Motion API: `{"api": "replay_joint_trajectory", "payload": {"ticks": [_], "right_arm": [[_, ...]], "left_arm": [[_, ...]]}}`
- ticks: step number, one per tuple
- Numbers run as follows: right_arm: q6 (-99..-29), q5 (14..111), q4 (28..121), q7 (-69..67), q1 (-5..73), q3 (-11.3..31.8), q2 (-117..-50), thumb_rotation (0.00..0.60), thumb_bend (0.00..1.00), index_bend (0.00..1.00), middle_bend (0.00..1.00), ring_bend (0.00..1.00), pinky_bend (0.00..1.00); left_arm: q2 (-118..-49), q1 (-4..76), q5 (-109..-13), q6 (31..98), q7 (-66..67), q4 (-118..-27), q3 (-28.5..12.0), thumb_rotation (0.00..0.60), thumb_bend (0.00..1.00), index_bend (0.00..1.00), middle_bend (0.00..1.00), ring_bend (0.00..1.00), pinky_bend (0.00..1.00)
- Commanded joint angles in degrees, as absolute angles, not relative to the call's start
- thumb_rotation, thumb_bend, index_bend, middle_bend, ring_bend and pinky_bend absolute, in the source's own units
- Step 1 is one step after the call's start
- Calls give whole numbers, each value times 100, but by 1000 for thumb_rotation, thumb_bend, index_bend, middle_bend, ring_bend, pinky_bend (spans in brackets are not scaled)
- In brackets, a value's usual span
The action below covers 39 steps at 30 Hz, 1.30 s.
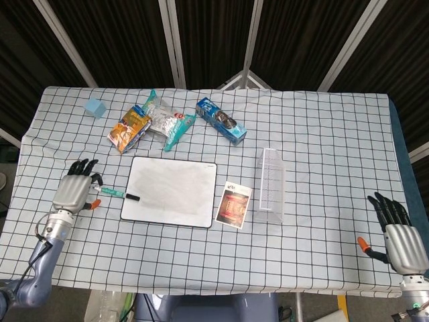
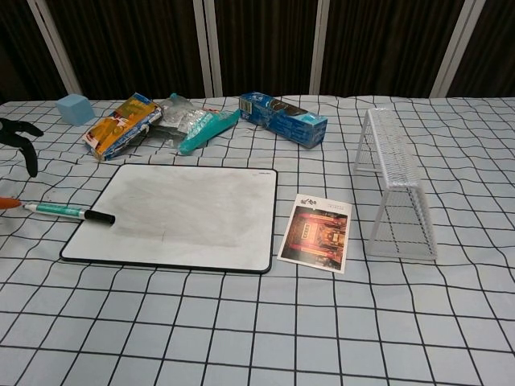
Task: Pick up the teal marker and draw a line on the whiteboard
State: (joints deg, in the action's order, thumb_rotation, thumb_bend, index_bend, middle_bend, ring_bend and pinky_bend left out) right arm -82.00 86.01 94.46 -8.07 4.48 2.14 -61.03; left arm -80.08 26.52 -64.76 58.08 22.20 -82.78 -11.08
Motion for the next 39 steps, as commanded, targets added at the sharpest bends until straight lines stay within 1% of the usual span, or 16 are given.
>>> {"api": "replay_joint_trajectory", "payload": {"ticks": [1,16,24,30,33,35,39], "right_arm": [[-8197,8614,9451,-831,447,206,-6093,600,299,0,0,0,0],[-8159,8594,9473,-943,456,213,-6063,600,299,0,0,0,0],[-8141,8577,9484,-961,461,219,-6056,600,299,0,0,0,0],[-8144,8570,9485,-969,459,223,-6057,600,300,0,0,0,0],[-8149,8574,9486,-970,455,221,-6057,600,299,0,0,0,0],[-8149,8572,9484,-972,457,225,-6059,600,299,0,0,0,0],[-8158,8567,9485,-963,451,227,-6065,600,299,0,0,0,0]], "left_arm": [[-8232,2804,-6302,5694,2446,-8095,-1114,600,338,441,60,0,0],[-8993,3251,-5896,5390,2790,-7436,-1120,600,402,468,67,0,0],[-9172,3365,-5808,5318,2887,-7275,-1070,600,417,487,67,0,0],[-9249,3401,-5717,5300,2920,-7176,-1055,600,454,511,68,0,0],[-9266,3405,-5684,5292,2920,-7147,-1038,600,495,540,71,0,0],[-9272,3404,-5664,5291,2915,-7131,-1026,600,530,589,78,0,0],[-9267,3392,-5647,5337,2820,-7163,-1054,600,556,642,101,0,0]]}}
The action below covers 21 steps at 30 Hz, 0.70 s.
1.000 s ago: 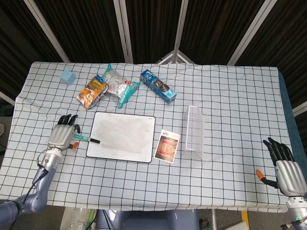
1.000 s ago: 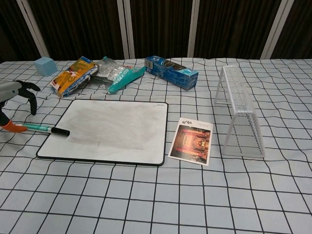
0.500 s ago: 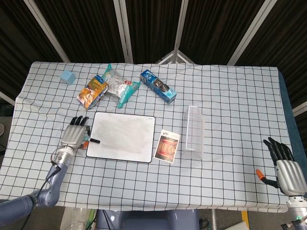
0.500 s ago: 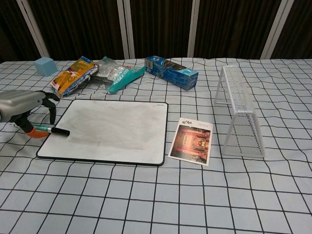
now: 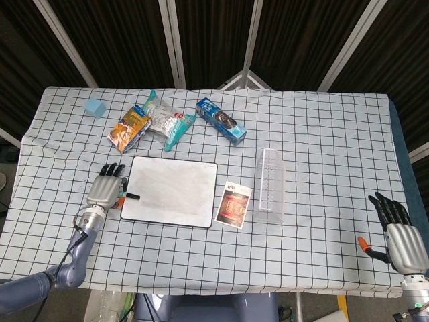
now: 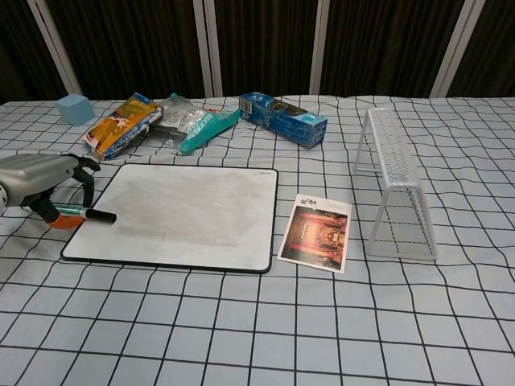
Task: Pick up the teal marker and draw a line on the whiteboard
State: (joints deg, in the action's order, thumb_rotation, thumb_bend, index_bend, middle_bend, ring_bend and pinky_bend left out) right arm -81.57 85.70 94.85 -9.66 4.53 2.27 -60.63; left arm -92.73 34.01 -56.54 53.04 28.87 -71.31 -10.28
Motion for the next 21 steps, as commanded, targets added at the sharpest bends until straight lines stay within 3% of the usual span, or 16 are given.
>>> {"api": "replay_joint_trajectory", "payload": {"ticks": [1,14,21], "right_arm": [[-8158,8562,9480,-966,449,228,-6065,600,299,0,0,0,0],[-8166,8570,9491,-993,441,224,-6061,600,299,0,0,0,0],[-8124,8560,9489,-1004,464,231,-6068,600,299,0,0,0,0]], "left_arm": [[-9263,3388,-5647,5350,2787,-7182,-1068,600,558,649,110,0,0],[-8835,3215,-6084,6107,1092,-8656,-1968,600,561,691,163,0,4],[-9052,3134,-5897,6225,-360,-9274,-2527,600,560,706,171,7,31]]}}
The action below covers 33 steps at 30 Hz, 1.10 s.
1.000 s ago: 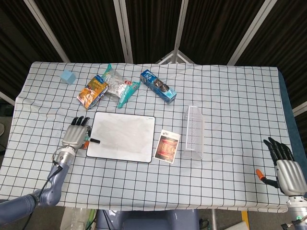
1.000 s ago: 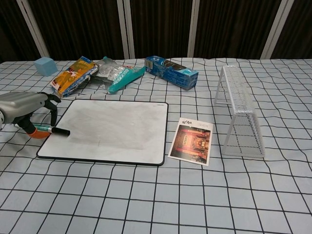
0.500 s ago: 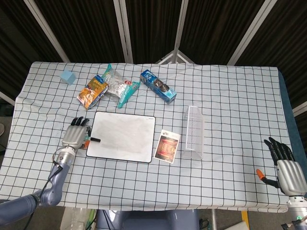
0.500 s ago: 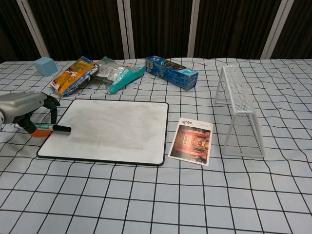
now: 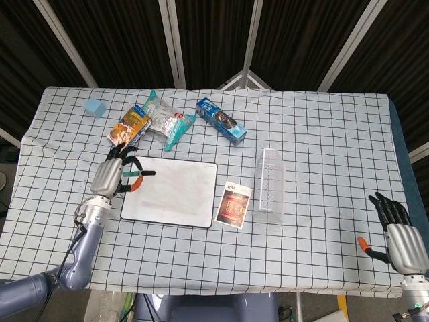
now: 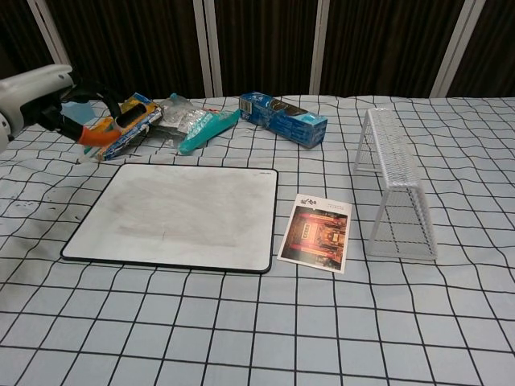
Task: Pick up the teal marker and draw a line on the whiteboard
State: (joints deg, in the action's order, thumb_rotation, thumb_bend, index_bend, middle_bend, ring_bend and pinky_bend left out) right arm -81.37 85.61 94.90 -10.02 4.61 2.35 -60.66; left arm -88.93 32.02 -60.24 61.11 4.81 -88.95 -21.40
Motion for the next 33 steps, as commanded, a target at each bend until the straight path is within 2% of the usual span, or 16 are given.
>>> {"api": "replay_joint_trajectory", "payload": {"ticks": [1,12,20,33], "right_arm": [[-8121,8560,9490,-1006,464,229,-6068,600,299,0,0,0,0],[-8062,8509,9486,-1046,485,243,-6059,600,299,0,0,0,0],[-8020,8449,9501,-1095,483,248,-6029,600,300,0,0,0,0],[-7963,8390,9524,-1137,500,267,-6012,600,299,0,0,0,0]], "left_arm": [[-9099,3142,-5892,6219,-470,-9279,-2553,600,560,710,176,7,31],[-9956,3504,-6418,6027,-1912,-8335,-2627,600,559,732,199,8,31],[-10389,3708,-6591,5847,-2460,-7553,-2511,600,558,740,212,27,61],[-10816,3878,-6759,5695,-2942,-6812,-2342,600,558,746,216,27,61]]}}
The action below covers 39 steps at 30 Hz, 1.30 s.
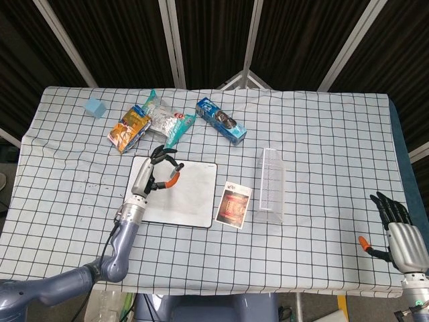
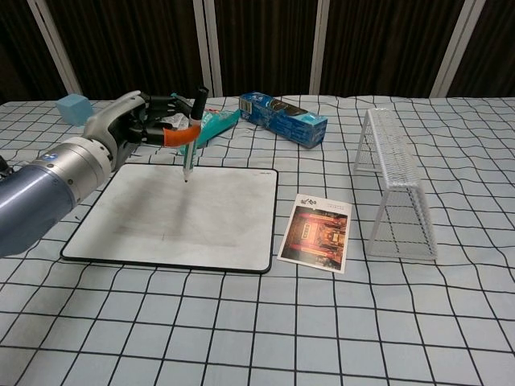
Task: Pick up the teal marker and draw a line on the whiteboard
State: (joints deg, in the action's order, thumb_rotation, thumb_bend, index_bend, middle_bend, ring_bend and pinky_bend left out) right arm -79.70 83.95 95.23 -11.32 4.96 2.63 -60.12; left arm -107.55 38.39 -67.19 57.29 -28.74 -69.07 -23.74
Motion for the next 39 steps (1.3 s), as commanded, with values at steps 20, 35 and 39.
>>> {"api": "replay_joint_trajectory", "payload": {"ticks": [20,35,39], "right_arm": [[-7929,8352,9538,-1133,507,276,-6012,600,300,0,0,0,0],[-7940,8352,9544,-1107,503,280,-6018,600,299,0,0,0,0],[-7941,8351,9545,-1100,505,284,-6018,600,300,0,0,0,0]], "left_arm": [[-11121,4068,-6893,5547,-3302,-6253,-2246,600,557,748,217,27,61],[-11134,4017,-7004,5577,-3416,-6259,-2088,600,557,752,218,27,61],[-11091,3962,-7077,5624,-3438,-6391,-2003,600,557,751,219,27,61]]}}
